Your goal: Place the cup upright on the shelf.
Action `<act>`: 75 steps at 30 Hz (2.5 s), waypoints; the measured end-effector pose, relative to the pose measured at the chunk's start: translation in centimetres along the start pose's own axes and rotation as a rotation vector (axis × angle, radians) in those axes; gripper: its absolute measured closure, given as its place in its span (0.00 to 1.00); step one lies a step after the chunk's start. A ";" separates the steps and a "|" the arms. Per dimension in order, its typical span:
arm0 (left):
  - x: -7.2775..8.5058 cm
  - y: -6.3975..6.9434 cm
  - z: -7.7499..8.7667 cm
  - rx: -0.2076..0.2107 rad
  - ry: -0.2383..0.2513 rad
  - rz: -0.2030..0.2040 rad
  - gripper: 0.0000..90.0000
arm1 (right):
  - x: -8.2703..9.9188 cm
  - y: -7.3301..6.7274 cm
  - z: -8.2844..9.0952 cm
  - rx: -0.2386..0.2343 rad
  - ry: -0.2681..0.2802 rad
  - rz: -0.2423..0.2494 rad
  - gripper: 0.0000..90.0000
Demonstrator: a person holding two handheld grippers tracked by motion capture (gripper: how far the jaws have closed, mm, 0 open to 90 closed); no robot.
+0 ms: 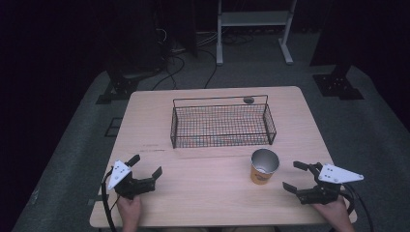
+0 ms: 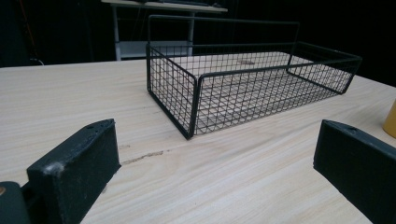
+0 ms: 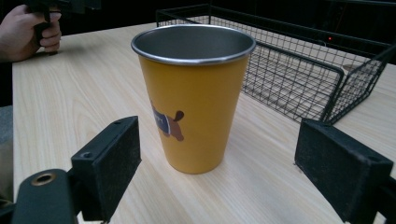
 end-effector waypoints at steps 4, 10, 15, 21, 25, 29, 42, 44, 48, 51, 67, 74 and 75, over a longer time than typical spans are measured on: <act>0.0 0.0 0.0 0.001 0.001 0.001 0.00 | -0.5 0.0 -0.7 -0.009 -0.007 -0.005 0.15; 0.0 0.0 0.0 0.006 0.007 0.002 0.00 | -1.0 -0.2 -1.8 -0.036 -0.018 -0.014 0.14; 0.0 0.0 0.0 0.009 0.006 0.001 0.00 | -1.2 -0.4 -2.9 -0.036 -0.048 -0.022 0.14; 0.0 0.0 0.0 0.014 0.009 0.003 0.00 | -1.8 -0.4 -3.8 -0.038 -0.044 -0.021 0.14; 0.0 0.0 0.1 0.016 0.013 0.006 0.00 | -2.2 -0.6 -4.7 -0.031 -0.061 -0.010 0.14; 0.0 0.0 0.1 0.016 0.013 0.006 0.00 | -2.3 -0.6 -5.1 -0.045 -0.049 -0.018 0.14; -0.1 0.0 0.1 0.017 0.014 0.001 0.00 | -2.4 -0.7 -6.7 -0.050 -0.042 -0.020 0.12; -0.1 0.0 0.1 0.018 0.015 0.000 0.00 | -2.4 -0.7 -7.0 -0.044 -0.036 -0.019 0.12; -0.1 0.1 0.1 0.017 0.015 -0.001 0.00 | -2.5 -0.7 -7.5 -0.036 -0.029 -0.022 0.12; -0.1 0.1 0.1 0.018 0.014 -0.002 0.00 | -2.6 -0.6 -7.8 -0.035 -0.022 -0.027 0.12; -0.1 0.1 0.1 0.021 0.014 -0.005 0.00 | -3.2 -0.7 -8.5 -0.016 -0.042 -0.007 0.14; -0.1 0.1 0.0 0.020 0.014 -0.006 0.00 | -4.6 -0.7 -8.3 -0.042 -0.031 -0.028 0.14; -0.1 0.1 0.0 0.021 0.014 -0.007 0.00 | -4.8 -0.7 -8.2 -0.044 -0.033 -0.027 0.14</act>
Point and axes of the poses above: each handheld gripper's, and its own axes: z roughly backward along the jaws, x roughly out of its underside, y roughly to its right, the point moved 4 cm from there along -z, roughly forward along the jaws, and after that the axes turned 2 degrees about -x, right-handed, at the moved point
